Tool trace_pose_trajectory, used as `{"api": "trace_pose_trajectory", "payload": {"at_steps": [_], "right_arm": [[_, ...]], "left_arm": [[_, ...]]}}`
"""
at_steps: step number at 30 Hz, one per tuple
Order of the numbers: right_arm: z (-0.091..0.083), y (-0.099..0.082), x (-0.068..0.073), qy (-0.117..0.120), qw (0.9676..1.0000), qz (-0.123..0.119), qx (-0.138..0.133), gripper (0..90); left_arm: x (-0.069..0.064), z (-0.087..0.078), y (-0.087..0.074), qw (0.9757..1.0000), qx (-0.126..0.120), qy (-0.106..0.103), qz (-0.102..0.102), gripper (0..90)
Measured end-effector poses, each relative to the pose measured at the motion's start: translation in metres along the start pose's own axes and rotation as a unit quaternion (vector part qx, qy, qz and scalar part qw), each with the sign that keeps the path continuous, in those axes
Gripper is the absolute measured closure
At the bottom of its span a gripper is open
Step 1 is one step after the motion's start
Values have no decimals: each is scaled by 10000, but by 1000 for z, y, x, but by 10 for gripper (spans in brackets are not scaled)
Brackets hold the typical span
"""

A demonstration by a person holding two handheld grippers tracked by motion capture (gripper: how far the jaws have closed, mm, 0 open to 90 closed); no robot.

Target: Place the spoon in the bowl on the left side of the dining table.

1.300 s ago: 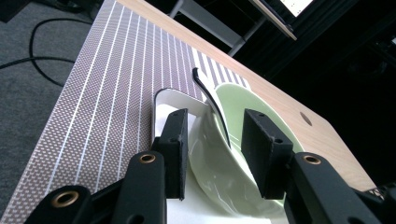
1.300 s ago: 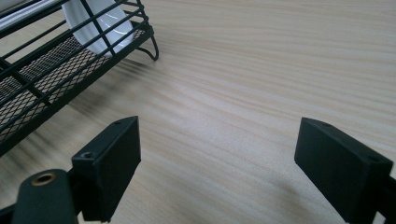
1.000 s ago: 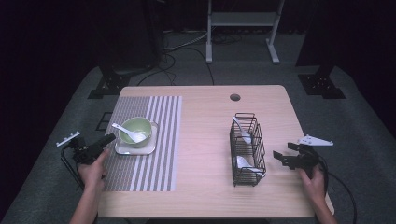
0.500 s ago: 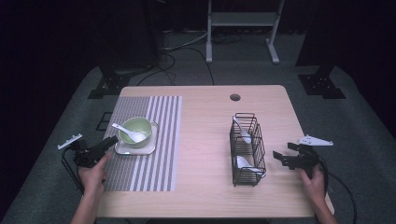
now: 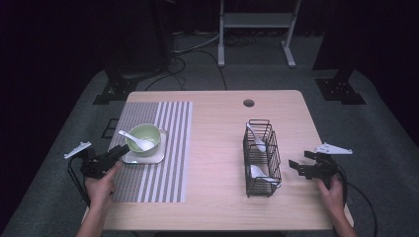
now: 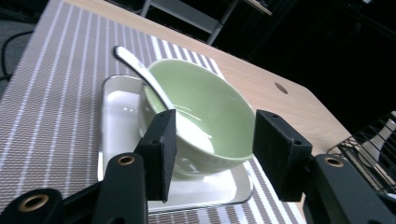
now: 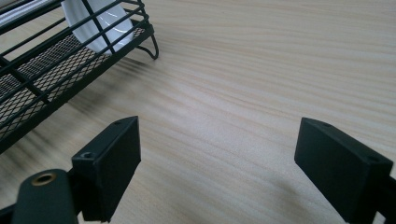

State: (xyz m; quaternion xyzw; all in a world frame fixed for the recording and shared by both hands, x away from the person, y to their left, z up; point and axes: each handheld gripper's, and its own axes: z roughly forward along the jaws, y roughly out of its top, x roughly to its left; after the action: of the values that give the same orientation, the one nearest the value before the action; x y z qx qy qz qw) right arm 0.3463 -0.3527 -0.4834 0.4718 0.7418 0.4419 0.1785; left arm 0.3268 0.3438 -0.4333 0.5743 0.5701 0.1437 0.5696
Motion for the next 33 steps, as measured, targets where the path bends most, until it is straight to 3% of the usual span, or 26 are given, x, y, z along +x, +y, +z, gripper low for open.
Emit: {"api": "trace_pose_trajectory", "payload": {"at_steps": [14,33], "right_arm": [[0,0,0,5,10000,-7,-3,134],[0,0,0,5,10000,-28,-2,134]], "left_arm": [[-21,7,-1,9995,110,-161,247,425],[-54,24,-7,9967,320,-510,546,369]]}}
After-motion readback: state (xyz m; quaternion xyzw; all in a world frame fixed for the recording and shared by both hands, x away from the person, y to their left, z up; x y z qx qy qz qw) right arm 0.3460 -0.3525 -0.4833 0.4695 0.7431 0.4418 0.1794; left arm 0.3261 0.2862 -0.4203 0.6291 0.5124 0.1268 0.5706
